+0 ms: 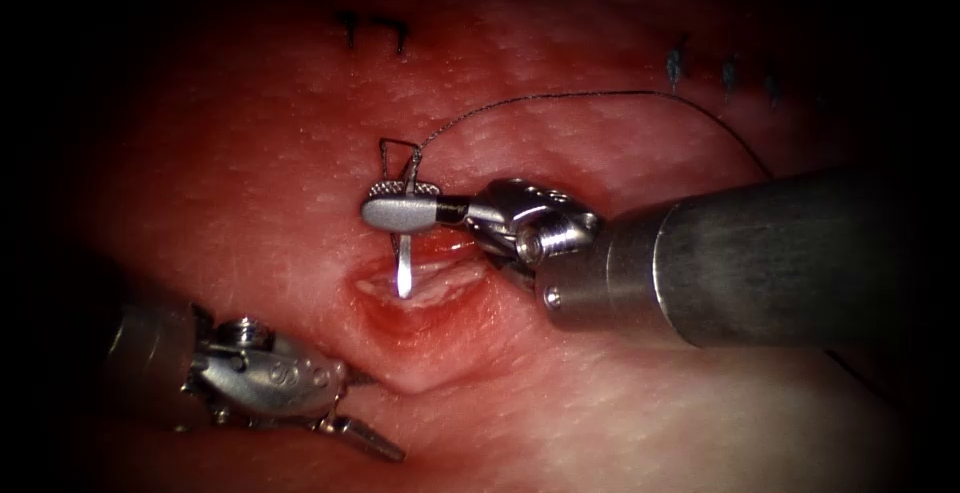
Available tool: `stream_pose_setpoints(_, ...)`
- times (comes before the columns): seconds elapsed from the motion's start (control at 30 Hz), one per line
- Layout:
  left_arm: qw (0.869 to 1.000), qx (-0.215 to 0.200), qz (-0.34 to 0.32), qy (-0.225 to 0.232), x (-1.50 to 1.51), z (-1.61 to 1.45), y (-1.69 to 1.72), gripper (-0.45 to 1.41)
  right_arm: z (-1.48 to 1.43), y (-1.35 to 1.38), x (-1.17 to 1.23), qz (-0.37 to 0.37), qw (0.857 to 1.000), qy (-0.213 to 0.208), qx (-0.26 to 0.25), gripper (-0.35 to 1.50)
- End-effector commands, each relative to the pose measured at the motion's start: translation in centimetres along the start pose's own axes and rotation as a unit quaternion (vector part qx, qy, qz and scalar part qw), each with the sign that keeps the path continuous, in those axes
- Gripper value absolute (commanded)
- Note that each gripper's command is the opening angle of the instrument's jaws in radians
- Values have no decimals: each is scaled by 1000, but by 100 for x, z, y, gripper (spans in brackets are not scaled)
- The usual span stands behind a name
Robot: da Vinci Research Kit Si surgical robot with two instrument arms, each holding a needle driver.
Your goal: Wound Closure
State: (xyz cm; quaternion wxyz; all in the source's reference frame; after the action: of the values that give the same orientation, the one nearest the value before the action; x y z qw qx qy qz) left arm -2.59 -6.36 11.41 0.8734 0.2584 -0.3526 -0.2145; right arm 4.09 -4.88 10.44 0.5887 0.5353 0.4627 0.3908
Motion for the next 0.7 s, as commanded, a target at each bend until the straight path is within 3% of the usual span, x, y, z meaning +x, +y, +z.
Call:
stream_pose_setpoints(0.03, 1000, 2, -1, 0, 5, 8, -6, 57, 12, 3, -9, 6, 1000, -12, 3, -35)
stream_pose_setpoints(0.43, 1000, 1, 0, 0, 8, 3, -4, 57, 15, -5, -25, 40, 998, -41, 8, -35)
stream_pose_setpoints(0.7, 1000, 1, 0, 0, 8, 3, -4, 57, 16, -3, -34, 105, 991, -77, 7, -35)
